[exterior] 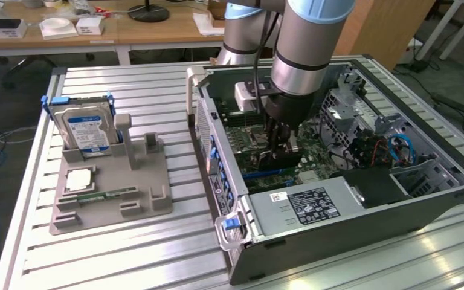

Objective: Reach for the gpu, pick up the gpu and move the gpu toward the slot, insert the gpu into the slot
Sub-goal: 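Insert the gpu into the slot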

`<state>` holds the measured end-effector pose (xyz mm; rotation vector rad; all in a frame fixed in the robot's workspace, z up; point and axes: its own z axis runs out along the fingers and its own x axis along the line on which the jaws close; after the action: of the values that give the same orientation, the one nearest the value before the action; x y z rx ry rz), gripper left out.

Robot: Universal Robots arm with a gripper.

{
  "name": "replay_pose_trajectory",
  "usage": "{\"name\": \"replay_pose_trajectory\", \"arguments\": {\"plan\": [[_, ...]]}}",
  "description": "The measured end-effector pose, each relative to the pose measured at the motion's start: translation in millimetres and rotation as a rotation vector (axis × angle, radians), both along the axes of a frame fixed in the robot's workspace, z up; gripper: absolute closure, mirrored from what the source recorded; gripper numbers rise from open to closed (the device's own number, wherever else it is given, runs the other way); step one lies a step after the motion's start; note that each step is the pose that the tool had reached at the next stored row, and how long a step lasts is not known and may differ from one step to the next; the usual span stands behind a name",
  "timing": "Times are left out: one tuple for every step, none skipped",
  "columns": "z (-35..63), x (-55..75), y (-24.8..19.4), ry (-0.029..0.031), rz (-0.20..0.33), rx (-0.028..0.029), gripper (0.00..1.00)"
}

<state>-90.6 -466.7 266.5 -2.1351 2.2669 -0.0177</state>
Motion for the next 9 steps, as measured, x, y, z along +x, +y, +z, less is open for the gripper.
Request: {"name": "replay_pose_trajectory", "arguments": {"plan": [[0.0,0.1,0.0,0.0,0.0,0.0,0.74],[0.0,0.5,-0.1,0.0001,0.0,-0.0002,0.74],[0.0,1.2,-0.2,0.0001,0.0,-0.0002,0.74],[0.0,2.4,-0.2,0.0002,0.0,-0.0002,0.74],[0.0,3.9,-0.1,0.0005,0.0,-0.0001,0.74],[0.0,4.2,-0.2,0.0007,0.0,-0.0001,0.74],[-0.1,4.2,-0.2,0.0008,0.0,-0.0003,0.74],[-0.5,4.2,-0.1,0.0007,0.0,-0.0001,0.74],[-0.8,4.2,-0.1,0.0007,0.0,-0.0001,0.74]]}}
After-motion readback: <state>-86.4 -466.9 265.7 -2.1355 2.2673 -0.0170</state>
